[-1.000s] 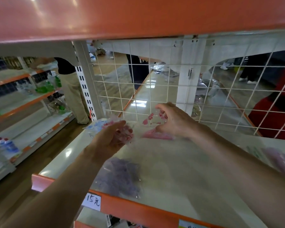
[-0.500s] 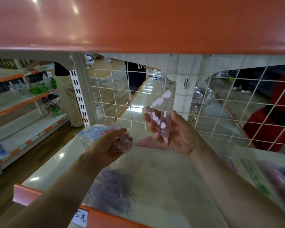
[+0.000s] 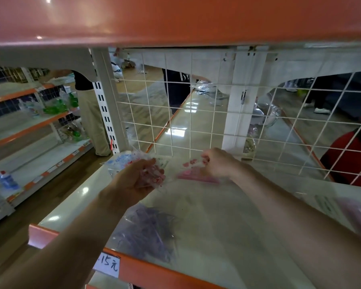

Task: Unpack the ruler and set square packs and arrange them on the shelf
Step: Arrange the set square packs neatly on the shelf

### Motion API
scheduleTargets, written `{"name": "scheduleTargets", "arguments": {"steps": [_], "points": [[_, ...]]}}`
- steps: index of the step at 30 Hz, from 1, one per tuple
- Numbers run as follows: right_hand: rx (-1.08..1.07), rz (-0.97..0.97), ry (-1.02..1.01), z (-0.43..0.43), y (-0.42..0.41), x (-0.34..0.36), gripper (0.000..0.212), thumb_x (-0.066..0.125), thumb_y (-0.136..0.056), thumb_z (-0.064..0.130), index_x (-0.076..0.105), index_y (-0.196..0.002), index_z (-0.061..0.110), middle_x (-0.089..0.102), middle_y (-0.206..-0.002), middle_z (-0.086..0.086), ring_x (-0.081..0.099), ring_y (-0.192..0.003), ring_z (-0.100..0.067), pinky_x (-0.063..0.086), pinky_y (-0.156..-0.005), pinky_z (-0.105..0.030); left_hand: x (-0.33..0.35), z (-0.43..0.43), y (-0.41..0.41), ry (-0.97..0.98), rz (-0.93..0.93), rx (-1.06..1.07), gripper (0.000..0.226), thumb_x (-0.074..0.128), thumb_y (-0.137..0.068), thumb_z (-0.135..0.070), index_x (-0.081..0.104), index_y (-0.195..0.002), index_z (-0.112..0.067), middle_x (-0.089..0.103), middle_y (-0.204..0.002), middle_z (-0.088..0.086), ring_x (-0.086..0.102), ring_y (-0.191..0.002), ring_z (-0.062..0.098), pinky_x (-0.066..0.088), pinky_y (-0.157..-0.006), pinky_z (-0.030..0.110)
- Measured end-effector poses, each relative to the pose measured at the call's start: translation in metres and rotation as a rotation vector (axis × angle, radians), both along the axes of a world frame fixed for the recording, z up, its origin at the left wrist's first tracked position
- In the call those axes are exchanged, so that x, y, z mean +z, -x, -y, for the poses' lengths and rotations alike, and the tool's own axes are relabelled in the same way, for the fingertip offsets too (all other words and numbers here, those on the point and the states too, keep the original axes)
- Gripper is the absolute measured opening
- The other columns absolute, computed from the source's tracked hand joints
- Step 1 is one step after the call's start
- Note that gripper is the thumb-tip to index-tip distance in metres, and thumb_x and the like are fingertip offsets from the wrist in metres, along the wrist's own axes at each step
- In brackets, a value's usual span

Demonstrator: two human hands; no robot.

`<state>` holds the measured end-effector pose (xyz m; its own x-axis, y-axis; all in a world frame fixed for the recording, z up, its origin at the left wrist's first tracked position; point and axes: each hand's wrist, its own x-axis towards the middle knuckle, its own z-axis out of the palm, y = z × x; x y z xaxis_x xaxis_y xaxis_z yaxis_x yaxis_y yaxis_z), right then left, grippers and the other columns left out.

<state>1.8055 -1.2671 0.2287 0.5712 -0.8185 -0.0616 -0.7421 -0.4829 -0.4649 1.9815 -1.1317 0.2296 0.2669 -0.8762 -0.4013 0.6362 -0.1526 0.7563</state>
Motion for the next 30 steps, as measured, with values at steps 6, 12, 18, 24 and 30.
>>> {"name": "scheduleTargets", "arguments": {"steps": [6, 12, 18, 24, 30], "points": [[0.032, -0.143, 0.065, -0.001, -0.006, -0.006, 0.044, 0.068, -0.080, 0.048, 0.060, -0.106, 0.015, 0.061, -0.107, -0.002, 0.055, -0.092, -0.020, 0.037, -0.066, -0.024, -0.001, -0.003, -0.006, 0.010, 0.031, -0.022, 0.025, 0.051, -0.092, -0.005, 0.055, -0.115, 0.001, 0.066, -0.105, 0.021, 0.065, -0.088, 0.029, 0.058, -0.055, 0.032], [0.016, -0.187, 0.094, -0.001, -0.004, -0.008, 0.038, 0.065, -0.081, 0.034, 0.060, -0.111, 0.012, 0.061, -0.118, -0.009, 0.056, -0.108, -0.027, 0.036, -0.073, -0.023, -0.005, 0.001, -0.005, -0.009, 0.026, -0.028, 0.040, 0.054, -0.089, -0.005, 0.050, -0.128, 0.002, 0.057, -0.126, 0.023, 0.060, -0.102, 0.032, 0.059, -0.057, 0.034], [0.052, -0.156, 0.120, -0.004, 0.005, -0.006, 0.053, 0.064, -0.086, 0.039, 0.053, -0.130, 0.012, 0.053, -0.136, -0.009, 0.051, -0.122, -0.025, 0.040, -0.092, -0.026, 0.000, 0.007, 0.006, 0.002, 0.034, -0.073, 0.012, 0.050, -0.091, -0.009, 0.060, -0.096, -0.005, 0.062, -0.100, 0.018, 0.062, -0.086, 0.027, 0.057, -0.067, 0.037], [-0.013, 0.485, -0.116, -0.041, 0.037, 0.011, 0.025, 0.057, -0.094, 0.022, 0.067, -0.112, 0.008, 0.069, -0.100, -0.006, 0.064, -0.089, -0.017, 0.049, -0.082, -0.031, 0.004, 0.013, 0.042, 0.113, -0.025, -0.232, 0.007, 0.052, -0.085, -0.008, 0.058, -0.087, -0.012, 0.061, -0.081, 0.008, 0.065, -0.066, 0.020, 0.058, -0.062, 0.035], [-0.203, 0.755, -0.262, -0.089, 0.077, -0.010, 0.013, 0.059, -0.092, 0.027, 0.068, -0.085, 0.021, 0.070, -0.078, 0.004, 0.065, -0.068, -0.003, 0.052, -0.059, -0.022, -0.016, 0.025, 0.100, 0.247, -0.128, -0.363, 0.012, 0.057, -0.084, -0.007, 0.065, -0.077, -0.011, 0.065, -0.084, 0.012, 0.065, -0.079, 0.025, 0.053, -0.077, 0.038]]}}
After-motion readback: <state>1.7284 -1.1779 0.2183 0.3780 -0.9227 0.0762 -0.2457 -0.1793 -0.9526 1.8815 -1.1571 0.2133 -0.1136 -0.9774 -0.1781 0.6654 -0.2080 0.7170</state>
